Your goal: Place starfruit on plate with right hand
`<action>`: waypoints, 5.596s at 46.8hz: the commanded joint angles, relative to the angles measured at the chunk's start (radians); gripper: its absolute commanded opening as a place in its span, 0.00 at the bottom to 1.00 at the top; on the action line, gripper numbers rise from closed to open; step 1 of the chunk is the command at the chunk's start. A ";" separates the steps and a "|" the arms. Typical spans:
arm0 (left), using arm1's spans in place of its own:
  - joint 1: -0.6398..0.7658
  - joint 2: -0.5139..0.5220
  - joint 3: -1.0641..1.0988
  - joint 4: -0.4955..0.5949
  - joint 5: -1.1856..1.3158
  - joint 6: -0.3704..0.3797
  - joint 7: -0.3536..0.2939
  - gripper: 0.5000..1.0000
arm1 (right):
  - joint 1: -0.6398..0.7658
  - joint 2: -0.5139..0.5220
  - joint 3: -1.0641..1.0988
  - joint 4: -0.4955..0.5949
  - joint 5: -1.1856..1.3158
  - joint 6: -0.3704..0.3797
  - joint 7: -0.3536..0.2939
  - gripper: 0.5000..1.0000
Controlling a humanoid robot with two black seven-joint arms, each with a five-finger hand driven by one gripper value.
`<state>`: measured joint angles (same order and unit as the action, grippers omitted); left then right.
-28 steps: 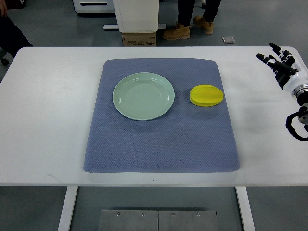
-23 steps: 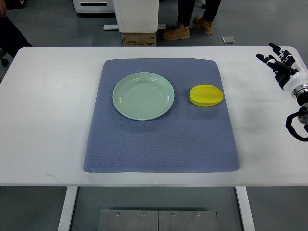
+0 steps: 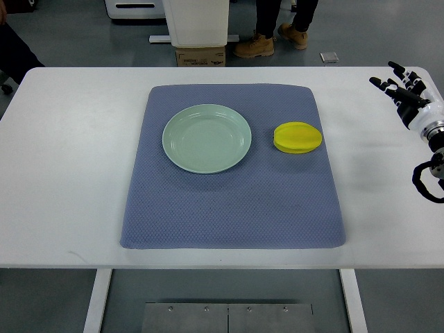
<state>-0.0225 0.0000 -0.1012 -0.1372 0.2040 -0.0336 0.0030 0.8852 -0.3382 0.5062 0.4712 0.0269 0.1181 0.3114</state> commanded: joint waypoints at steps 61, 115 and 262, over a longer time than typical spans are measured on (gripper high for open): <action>0.001 0.000 0.000 -0.001 0.000 0.000 0.000 1.00 | 0.038 0.014 0.031 -0.011 0.008 -0.015 0.017 1.00; 0.000 0.000 0.000 -0.001 0.000 0.000 0.002 1.00 | 0.055 -0.107 -0.242 0.313 -0.426 -0.029 0.178 1.00; 0.000 0.000 0.000 -0.001 0.000 0.000 0.000 1.00 | 0.228 -0.004 -0.764 0.280 -0.653 -0.273 0.235 0.00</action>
<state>-0.0231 0.0000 -0.1012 -0.1371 0.2040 -0.0337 0.0033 1.1091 -0.3421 -0.2603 0.7501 -0.6286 -0.1551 0.5470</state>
